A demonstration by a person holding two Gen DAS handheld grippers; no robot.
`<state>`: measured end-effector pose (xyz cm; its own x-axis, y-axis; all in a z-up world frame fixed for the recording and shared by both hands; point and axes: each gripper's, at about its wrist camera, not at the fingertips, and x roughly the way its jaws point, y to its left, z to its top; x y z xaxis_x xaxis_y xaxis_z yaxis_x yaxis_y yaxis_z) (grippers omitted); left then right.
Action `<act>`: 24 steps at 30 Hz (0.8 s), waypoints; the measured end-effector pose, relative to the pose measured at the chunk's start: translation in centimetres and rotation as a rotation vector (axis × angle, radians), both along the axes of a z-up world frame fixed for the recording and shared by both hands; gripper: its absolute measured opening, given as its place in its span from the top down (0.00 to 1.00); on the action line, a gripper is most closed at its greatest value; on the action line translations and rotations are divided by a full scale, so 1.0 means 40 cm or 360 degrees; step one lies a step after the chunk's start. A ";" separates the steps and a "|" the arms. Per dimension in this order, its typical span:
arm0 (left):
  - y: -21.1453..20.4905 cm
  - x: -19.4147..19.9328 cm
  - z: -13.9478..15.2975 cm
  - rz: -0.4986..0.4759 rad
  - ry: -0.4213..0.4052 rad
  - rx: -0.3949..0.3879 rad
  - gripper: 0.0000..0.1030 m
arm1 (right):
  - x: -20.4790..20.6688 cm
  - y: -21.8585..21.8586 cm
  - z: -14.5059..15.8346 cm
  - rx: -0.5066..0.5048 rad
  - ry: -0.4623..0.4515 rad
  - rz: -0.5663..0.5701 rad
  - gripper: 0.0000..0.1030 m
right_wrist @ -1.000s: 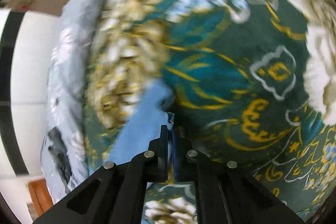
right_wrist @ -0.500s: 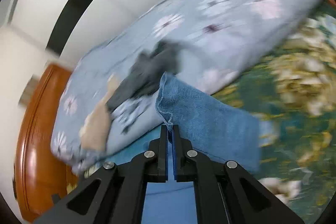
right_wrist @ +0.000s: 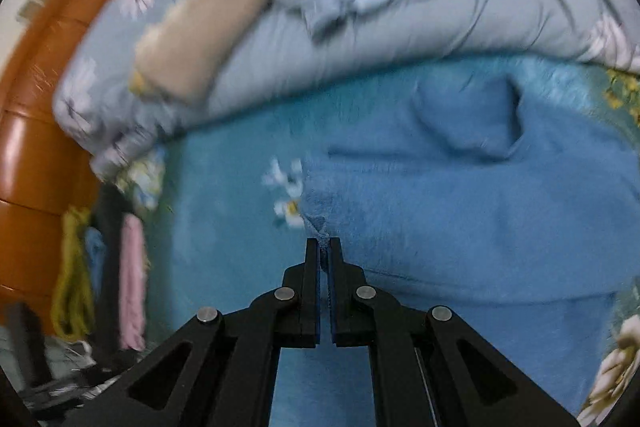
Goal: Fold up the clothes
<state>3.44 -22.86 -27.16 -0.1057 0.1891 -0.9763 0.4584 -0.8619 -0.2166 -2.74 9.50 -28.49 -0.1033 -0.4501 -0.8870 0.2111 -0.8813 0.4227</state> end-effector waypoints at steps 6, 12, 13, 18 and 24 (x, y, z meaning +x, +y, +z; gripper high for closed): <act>-0.012 -0.025 -0.030 -0.0040 -0.0031 0.0015 0.24 | 0.030 -0.045 -0.075 0.0078 -0.0093 0.0059 0.94; 0.055 -0.102 -0.057 -0.0139 -0.0030 0.0041 0.24 | 0.048 -0.042 -0.063 -0.0033 -0.0146 0.0151 0.94; 0.075 -0.119 -0.063 -0.0163 -0.0031 0.0051 0.24 | 0.052 -0.031 -0.050 -0.0055 -0.0145 0.0152 0.93; 0.213 -0.212 -0.083 -0.0350 -0.0004 0.0111 0.24 | 0.045 0.141 -0.013 -0.0120 -0.0156 -0.0130 0.89; 0.407 -0.298 -0.111 -0.0646 0.0022 0.0104 0.24 | 0.004 0.452 -0.015 0.0069 -0.0120 -0.0561 0.86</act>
<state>-8.49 -6.57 -31.61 -0.0225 0.2794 -0.9599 0.0804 -0.9565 -0.2803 -2.59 27.59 -29.08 -0.1791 -0.3602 -0.9155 -0.1394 -0.9119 0.3860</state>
